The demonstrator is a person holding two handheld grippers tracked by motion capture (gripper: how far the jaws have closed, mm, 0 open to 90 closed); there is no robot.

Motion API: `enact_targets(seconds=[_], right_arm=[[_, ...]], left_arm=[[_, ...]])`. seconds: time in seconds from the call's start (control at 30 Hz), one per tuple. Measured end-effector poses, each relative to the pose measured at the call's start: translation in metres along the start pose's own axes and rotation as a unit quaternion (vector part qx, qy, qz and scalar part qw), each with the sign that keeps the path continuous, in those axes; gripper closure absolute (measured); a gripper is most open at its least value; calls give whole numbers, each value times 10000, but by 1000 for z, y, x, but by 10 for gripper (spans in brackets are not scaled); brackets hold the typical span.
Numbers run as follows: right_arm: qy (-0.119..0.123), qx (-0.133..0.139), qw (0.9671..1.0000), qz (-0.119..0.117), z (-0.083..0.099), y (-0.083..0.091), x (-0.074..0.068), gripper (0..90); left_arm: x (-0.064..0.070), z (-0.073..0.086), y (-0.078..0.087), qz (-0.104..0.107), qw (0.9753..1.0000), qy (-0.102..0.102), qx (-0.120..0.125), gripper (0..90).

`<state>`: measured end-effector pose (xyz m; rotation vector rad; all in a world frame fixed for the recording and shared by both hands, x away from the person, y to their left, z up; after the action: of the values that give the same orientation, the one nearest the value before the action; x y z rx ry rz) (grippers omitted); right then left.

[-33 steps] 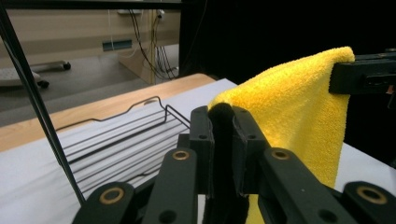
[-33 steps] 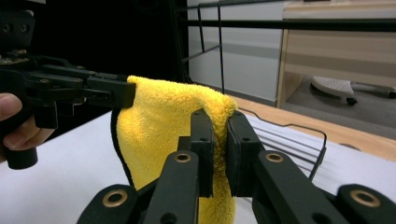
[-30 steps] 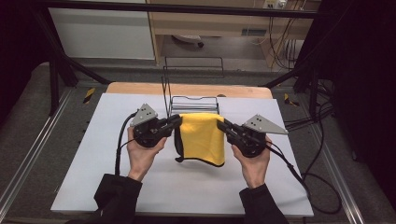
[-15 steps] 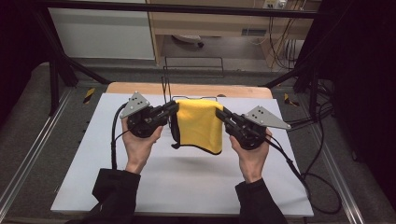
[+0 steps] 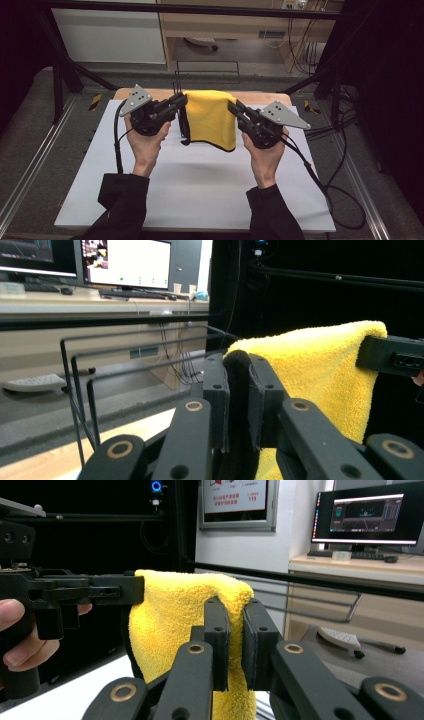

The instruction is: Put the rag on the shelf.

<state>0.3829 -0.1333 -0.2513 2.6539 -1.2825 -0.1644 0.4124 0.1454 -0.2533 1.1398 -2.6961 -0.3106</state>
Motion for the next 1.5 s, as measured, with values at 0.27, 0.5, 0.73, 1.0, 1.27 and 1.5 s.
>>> enact_targets(seconds=[0.27, 0.5, 0.73, 1.0, 1.27, 1.5], right_arm=[[106, 155, 9998, 57, -15, -2, 1, 835], [134, 340, 9993, 118, -33, -4, 5, 834], [184, 479, 9985, 173, -46, -6, 8, 835], [191, 600, 9978, 217, -65, -11, 13, 835], [305, 747, 9963, 294, -85, -14, 16, 835], [369, 824, 9954, 321, -98, -18, 20, 835]], left_arm=[[-2, -18, 2, -56, 9998, -15, 215, 803], [-2, -38, 3, -128, 9992, -114, 360, 802], [-3, -53, 2, -212, 9986, -186, 455, 802], [-7, -71, 1, -222, 9979, -155, 590, 802], [-9, -88, 1, -254, 9969, -192, 726, 802], [-11, -103, 2, -361, 9959, -239, 789, 802]])
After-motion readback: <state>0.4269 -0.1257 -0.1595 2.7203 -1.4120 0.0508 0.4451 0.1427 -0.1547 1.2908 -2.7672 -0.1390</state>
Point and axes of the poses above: each handheld gripper's, and its own axes: y roughly backward along the jaws, z roughly out of its underside, x roughly to its right, the point moved 1 cm from there along -y, roughly forward along the jaws, and after that the axes turned 13 degrees about -x, right-handed, at the moved point
